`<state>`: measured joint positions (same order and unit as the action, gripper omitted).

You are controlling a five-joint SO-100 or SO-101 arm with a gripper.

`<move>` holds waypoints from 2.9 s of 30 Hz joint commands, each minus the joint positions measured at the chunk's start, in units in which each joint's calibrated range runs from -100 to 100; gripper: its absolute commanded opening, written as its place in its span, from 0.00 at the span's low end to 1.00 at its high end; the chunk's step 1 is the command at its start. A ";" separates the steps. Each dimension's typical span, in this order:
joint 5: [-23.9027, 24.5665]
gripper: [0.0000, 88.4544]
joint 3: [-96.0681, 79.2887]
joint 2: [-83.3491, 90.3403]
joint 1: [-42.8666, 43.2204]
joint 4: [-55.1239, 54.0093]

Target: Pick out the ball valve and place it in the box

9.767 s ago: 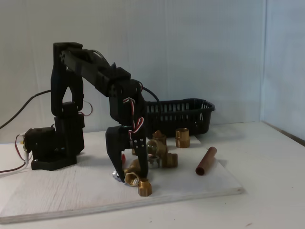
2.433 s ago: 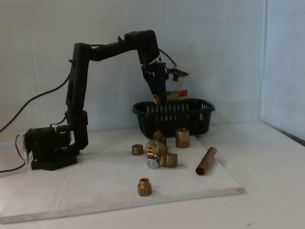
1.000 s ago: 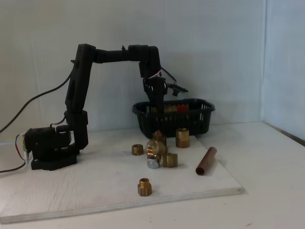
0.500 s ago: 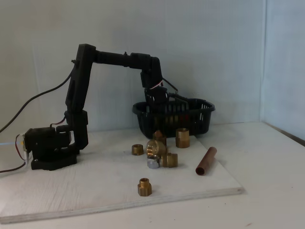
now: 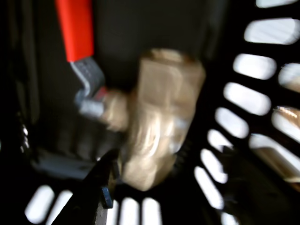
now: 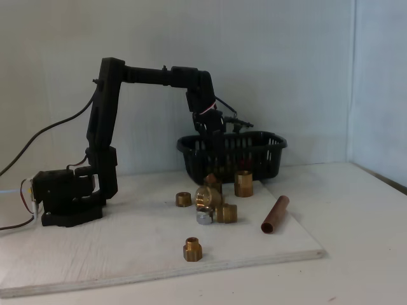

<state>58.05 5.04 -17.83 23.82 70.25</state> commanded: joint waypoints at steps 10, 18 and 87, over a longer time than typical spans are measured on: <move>-0.33 0.35 1.10 2.10 0.97 -0.47; -4.11 0.35 5.52 7.28 -1.09 0.91; -58.77 0.01 -81.57 116.64 -27.44 -10.20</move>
<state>-0.39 -74.31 98.48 -3.08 63.11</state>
